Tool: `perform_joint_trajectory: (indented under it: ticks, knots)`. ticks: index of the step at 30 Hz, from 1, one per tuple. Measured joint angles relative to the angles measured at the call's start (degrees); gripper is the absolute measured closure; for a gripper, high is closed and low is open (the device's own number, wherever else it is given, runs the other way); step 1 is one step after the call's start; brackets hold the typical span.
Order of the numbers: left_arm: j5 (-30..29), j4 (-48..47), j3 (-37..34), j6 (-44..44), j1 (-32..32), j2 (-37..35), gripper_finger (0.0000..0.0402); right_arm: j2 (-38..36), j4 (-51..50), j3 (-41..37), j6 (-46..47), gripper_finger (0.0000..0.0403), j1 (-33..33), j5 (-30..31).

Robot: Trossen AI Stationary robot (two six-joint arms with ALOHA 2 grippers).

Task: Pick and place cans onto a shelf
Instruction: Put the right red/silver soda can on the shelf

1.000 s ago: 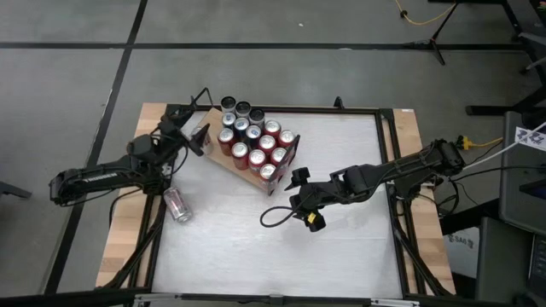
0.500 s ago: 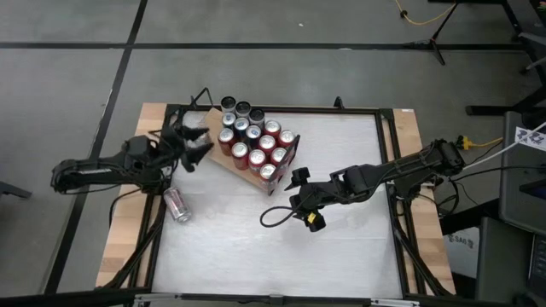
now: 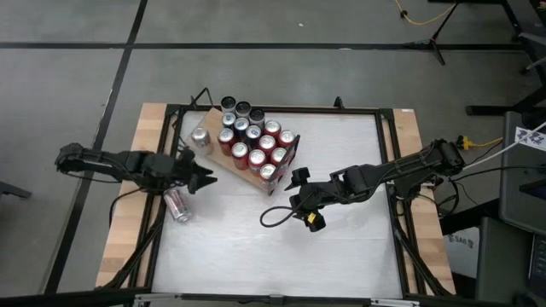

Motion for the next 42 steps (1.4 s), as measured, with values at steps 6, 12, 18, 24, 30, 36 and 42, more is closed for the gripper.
perform_joint_trajectory:
  ticks: [6, 12, 18, 24, 30, 36, 42]
  knots:
    - [-12.24, -12.64, -0.02, -8.56, -0.52, 0.02, 0.0160, 0.00, 0.00, 0.00, -0.13, 0.0013, 0.02, 0.01]
    - [-23.35, -17.50, -0.02, -8.65, -0.46, 0.02, 0.0200, 0.00, 0.00, 0.00, -0.15, 0.0013, 0.01, 0.01]
    - [-30.62, -17.87, -0.02, -8.77, -0.43, 0.02, 0.0218, 0.00, 0.00, 0.00, -0.17, 0.0013, 0.02, 0.02]
    - [-36.31, -17.89, -0.07, -9.94, -0.43, 0.02, 0.0221, 0.00, 0.00, 0.00, -0.13, 0.0013, 0.02, 0.01]
    - [-39.37, -18.00, -0.07, -11.46, -0.43, 0.02, 0.0222, 0.00, 0.00, 0.00, -0.13, 0.0013, 0.01, 0.01]
    - [-41.69, -18.58, -0.07, -13.21, 1.14, 0.02, 0.0222, 0.00, 0.00, 0.00, -0.11, 0.0013, 0.02, 0.02]
    - [-42.10, -18.78, -0.07, -13.27, 5.24, 0.01, 0.0222, 0.00, -0.01, 0.00, -0.15, 0.0013, 0.00, 0.01]
